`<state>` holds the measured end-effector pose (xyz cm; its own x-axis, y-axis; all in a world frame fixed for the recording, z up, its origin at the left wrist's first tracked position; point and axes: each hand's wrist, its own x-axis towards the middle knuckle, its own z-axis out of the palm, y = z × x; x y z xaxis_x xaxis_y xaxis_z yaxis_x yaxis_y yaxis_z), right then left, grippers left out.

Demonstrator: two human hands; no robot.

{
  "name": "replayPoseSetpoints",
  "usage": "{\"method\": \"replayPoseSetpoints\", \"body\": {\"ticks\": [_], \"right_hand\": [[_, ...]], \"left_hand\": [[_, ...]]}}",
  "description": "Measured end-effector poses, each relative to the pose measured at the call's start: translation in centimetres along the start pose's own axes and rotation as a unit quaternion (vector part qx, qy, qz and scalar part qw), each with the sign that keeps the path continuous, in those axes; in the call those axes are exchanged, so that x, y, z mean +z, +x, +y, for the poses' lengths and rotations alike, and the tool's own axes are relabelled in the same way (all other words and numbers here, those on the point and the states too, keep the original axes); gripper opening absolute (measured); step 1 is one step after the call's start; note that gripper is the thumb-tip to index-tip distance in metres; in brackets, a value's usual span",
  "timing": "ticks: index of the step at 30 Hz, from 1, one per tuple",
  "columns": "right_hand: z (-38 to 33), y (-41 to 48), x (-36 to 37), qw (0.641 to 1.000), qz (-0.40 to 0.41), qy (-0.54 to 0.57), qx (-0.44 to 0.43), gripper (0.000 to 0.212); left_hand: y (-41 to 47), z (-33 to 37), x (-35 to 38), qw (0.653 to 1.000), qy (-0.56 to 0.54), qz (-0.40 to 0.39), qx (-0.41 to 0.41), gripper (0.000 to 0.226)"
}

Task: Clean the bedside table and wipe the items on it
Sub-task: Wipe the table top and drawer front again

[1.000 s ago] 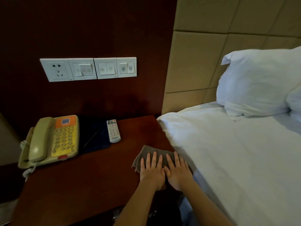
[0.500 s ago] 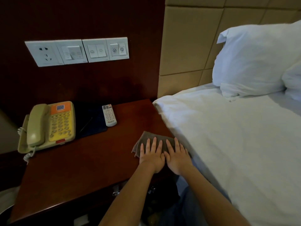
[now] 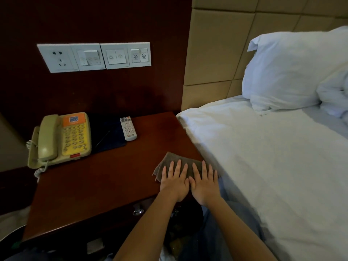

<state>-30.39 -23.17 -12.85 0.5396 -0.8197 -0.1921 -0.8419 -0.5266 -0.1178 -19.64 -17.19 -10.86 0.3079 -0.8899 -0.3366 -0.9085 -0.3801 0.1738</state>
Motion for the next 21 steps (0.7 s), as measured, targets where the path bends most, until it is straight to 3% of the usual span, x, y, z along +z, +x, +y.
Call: {"method": "replayPoseSetpoints", "body": {"ticks": [4,10,21], "right_hand": [[-1.9,-1.1,-0.2,1.0,-0.007,-0.008,0.007,0.06],[-8.0,-1.6,-0.2,0.998,-0.035,-0.015,-0.059,0.059],[-25.6,-3.3,1.4,0.968,-0.095,-0.048,-0.228,0.06]], "left_hand": [[-1.9,-1.3,0.8,1.0,0.0,0.007,0.0,0.055],[-5.0,-8.0,0.3,0.998,-0.058,0.007,-0.028,0.052],[-14.6,-22.9,0.8,0.974,-0.112,0.041,-0.192,0.052]]}}
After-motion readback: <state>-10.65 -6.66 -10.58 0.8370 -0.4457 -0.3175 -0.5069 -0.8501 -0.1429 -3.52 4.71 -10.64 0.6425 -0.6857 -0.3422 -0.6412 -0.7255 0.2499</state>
